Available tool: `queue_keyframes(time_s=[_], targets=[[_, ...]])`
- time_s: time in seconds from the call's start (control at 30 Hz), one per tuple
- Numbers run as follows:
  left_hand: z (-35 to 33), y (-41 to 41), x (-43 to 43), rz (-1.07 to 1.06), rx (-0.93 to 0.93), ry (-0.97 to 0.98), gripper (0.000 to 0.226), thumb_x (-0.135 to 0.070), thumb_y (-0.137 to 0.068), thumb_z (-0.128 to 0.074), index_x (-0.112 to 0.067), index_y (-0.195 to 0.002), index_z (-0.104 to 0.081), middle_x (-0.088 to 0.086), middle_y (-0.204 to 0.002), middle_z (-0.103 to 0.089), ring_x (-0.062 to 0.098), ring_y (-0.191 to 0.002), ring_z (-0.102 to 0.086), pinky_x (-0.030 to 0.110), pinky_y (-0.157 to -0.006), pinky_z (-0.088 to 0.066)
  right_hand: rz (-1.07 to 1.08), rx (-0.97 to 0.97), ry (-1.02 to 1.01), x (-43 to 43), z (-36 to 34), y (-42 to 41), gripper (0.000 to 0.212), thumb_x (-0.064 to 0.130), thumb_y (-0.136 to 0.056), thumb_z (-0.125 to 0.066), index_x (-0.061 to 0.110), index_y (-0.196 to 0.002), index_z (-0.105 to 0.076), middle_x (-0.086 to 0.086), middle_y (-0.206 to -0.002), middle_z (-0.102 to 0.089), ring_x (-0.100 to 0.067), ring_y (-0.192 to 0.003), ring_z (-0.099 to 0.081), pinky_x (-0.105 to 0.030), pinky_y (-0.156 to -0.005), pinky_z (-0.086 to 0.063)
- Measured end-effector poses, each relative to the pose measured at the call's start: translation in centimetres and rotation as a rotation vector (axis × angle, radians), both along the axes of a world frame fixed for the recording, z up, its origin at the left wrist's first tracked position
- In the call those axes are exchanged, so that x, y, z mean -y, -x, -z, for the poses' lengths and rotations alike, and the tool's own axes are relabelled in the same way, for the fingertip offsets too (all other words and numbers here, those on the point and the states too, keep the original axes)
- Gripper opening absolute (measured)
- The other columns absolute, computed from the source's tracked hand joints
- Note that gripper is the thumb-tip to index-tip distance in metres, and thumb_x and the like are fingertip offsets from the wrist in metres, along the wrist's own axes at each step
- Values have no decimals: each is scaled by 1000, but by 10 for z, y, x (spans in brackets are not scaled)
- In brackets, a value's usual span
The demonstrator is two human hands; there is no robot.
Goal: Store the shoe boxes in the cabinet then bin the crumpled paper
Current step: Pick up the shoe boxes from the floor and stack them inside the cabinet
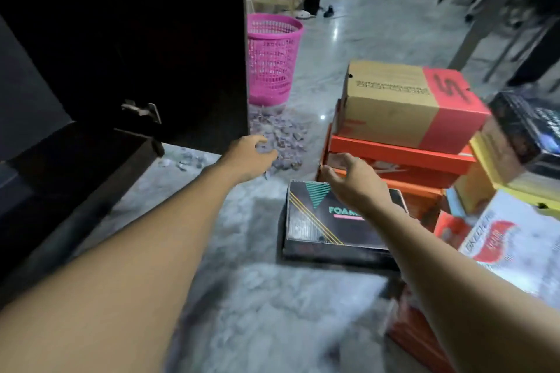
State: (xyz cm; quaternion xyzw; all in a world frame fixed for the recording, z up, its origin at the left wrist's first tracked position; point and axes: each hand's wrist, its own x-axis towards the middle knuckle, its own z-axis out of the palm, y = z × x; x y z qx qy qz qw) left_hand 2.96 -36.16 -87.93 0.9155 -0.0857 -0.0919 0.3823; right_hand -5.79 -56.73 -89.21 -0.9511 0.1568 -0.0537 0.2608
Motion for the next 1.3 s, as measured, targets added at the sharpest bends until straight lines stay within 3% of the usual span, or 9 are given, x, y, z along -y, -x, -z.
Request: queue_keyframes(time_s=[0.13, 0.23, 0.37, 0.5, 0.63, 0.77, 0.93, 1.13, 1.3], targets=[[48, 29, 45, 4, -98, -4, 64, -46, -90, -61, -20, -145, -41, 11, -139, -53, 28, -123, -54, 31, -98, -43, 117, -115, -31, 39, 41, 29, 49, 51, -92, -50, 21, -130, -55, -9, -131, -61, -29, -120, -58, -41, -98, -48], [93, 50, 62, -19, -165, -95, 71, -51, -87, -59, -24, -148, -33, 13, -146, -44, 32, -133, -43, 35, -106, -39, 195, -180, -23, 57, 68, 46, 56, 52, -93, -49, 22, -141, -47, -11, -141, -51, -31, -130, -48, -42, -103, -42], [134, 67, 77, -54, -280, -135, 79, -65, -78, -55, -41, -146, -23, 15, -141, -35, 38, -133, -36, 46, -110, -34, 270, -185, -51, 75, 96, 57, 59, 47, -90, -54, 17, -139, -47, -18, -139, -48, -35, -132, -44, -42, -106, -38], [155, 67, 85, -57, -322, -182, 96, -68, -78, -57, -44, -152, -1, 16, -155, -22, 36, -143, -24, 47, -114, -28, 350, -250, -36, 79, 107, 50, 63, 50, -88, -55, 16, -139, -41, -22, -146, -35, -39, -141, -29, -49, -115, -30], [168, 62, 84, -75, -327, -150, 100, -68, -76, -60, -42, -152, -2, 13, -156, -25, 32, -142, -30, 46, -115, -30, 469, -410, -33, 74, 116, 38, 82, 59, -88, -50, 20, -154, -20, -27, -160, -8, -42, -150, -3, -60, -119, -10], [171, 64, 78, -70, -331, -55, 102, -63, -74, -65, -38, -154, -7, 2, -154, -36, 24, -138, -40, 39, -112, -35, 536, -476, -68, 73, 126, 36, 98, 73, -87, -46, 21, -159, -4, -31, -161, 8, -43, -150, 9, -59, -119, -1], [171, 66, 75, -97, -291, -24, 93, -50, -84, -67, -34, -155, -9, -3, -154, -38, 21, -138, -40, 31, -108, -35, 571, -424, -19, 69, 132, 33, 102, 78, -79, -51, 21, -156, -13, -29, -159, -10, -42, -149, -7, -60, -118, -7], [169, 67, 43, -226, -251, -12, 90, -47, -83, -67, -34, -155, -13, 2, -148, -44, 26, -130, -47, 29, -93, -38, 457, -246, -41, 42, 144, 38, 98, 74, -74, -59, 20, -149, -27, -19, -143, -32, -37, -134, -29, -49, -108, -30], [171, 73, 0, -371, -214, -38, 97, -65, -73, -66, -43, -152, -13, 7, -152, -35, 29, -137, -39, 39, -109, -35, 229, 35, -229, 33, 165, 55, 100, 61, -77, -71, 22, -154, -20, -13, -144, -32, -31, -134, -31, -43, -108, -34]])
